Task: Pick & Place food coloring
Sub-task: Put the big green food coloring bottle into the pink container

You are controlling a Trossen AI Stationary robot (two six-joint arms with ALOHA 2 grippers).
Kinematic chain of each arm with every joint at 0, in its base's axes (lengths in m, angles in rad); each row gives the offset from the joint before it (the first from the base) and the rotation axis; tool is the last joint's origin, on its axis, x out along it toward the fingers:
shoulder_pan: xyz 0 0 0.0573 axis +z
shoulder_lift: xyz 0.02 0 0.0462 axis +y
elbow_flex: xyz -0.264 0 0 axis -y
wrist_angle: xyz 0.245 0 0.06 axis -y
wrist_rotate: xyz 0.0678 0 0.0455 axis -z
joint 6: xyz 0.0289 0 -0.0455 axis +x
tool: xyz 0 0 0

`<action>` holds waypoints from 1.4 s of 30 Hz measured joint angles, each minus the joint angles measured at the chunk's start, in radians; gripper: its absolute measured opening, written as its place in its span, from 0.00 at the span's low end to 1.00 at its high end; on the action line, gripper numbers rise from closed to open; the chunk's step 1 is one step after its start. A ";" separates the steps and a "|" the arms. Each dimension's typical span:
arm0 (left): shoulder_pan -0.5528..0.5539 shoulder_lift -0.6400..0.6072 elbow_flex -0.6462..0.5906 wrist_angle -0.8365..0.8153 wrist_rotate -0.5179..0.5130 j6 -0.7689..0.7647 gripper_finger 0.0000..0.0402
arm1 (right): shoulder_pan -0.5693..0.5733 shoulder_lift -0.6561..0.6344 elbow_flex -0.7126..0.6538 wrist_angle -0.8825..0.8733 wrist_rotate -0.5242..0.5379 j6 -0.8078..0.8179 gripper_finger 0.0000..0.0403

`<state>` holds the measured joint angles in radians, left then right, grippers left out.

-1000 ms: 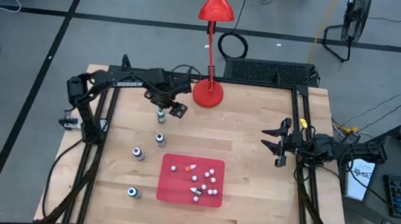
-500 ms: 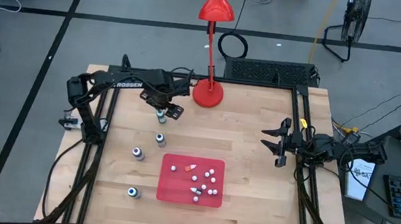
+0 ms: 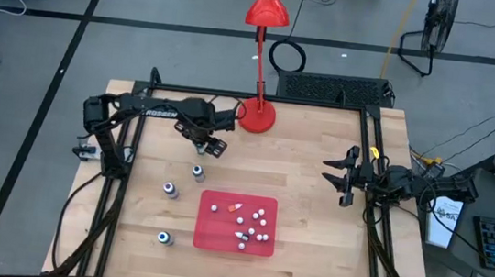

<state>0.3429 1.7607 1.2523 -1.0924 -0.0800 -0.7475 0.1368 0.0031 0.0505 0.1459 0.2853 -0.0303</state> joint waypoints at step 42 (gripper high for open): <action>-0.269 -0.174 0.236 0.031 0.004 0.060 0.36 | 0.000 0.000 0.000 0.000 0.000 0.000 0.39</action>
<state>0.0735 1.5863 1.4881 -1.0618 -0.0759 -0.6877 0.1369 0.0029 0.0509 0.1459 0.2854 -0.0303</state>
